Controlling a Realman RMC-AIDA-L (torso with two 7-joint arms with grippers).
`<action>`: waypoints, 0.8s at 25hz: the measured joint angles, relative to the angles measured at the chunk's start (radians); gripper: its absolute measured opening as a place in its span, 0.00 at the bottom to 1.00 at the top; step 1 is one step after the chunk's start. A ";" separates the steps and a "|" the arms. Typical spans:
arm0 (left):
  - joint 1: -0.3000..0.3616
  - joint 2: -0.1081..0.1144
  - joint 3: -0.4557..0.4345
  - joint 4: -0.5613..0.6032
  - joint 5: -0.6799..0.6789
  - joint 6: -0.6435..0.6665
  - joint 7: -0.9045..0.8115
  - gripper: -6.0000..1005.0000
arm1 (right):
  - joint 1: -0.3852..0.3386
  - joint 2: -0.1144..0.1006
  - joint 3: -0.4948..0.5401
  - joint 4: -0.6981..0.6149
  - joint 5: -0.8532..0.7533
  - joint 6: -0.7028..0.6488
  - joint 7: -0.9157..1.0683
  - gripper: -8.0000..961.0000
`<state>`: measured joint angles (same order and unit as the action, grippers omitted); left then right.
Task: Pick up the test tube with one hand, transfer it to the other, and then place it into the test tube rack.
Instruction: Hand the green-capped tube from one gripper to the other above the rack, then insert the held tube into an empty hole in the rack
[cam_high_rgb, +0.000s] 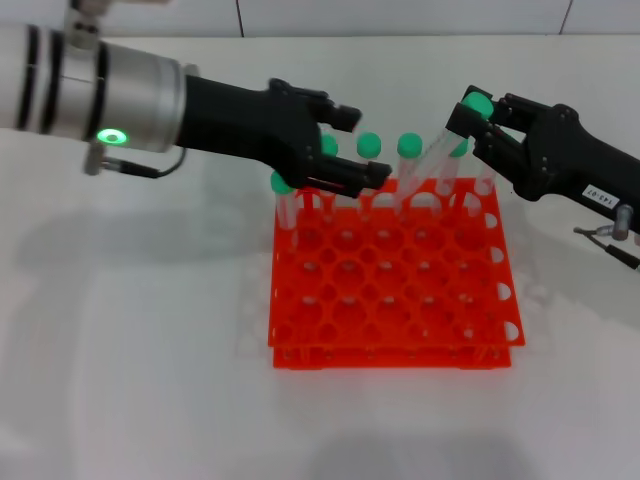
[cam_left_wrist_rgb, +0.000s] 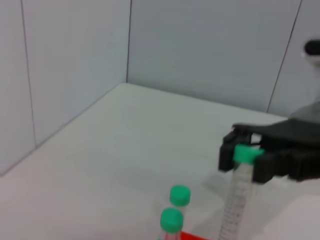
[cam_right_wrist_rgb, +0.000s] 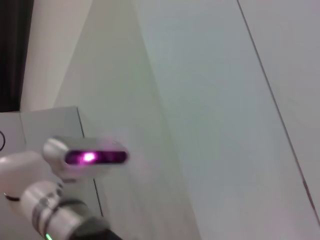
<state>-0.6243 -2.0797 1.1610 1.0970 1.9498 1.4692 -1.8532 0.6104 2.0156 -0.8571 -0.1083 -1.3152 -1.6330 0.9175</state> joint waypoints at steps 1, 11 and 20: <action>0.017 0.000 0.000 0.040 0.000 0.012 -0.030 0.65 | -0.004 -0.001 -0.003 -0.013 -0.001 0.000 0.007 0.28; 0.286 0.002 -0.005 0.485 0.006 0.111 -0.252 0.88 | -0.035 -0.006 -0.066 -0.141 -0.020 0.013 0.080 0.28; 0.523 -0.003 -0.009 0.549 0.006 0.108 -0.162 0.89 | -0.042 -0.008 -0.110 -0.247 -0.046 0.020 0.152 0.28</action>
<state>-0.1008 -2.0827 1.1516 1.6463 1.9559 1.5774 -2.0152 0.5686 2.0075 -0.9674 -0.3556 -1.3612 -1.6133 1.0693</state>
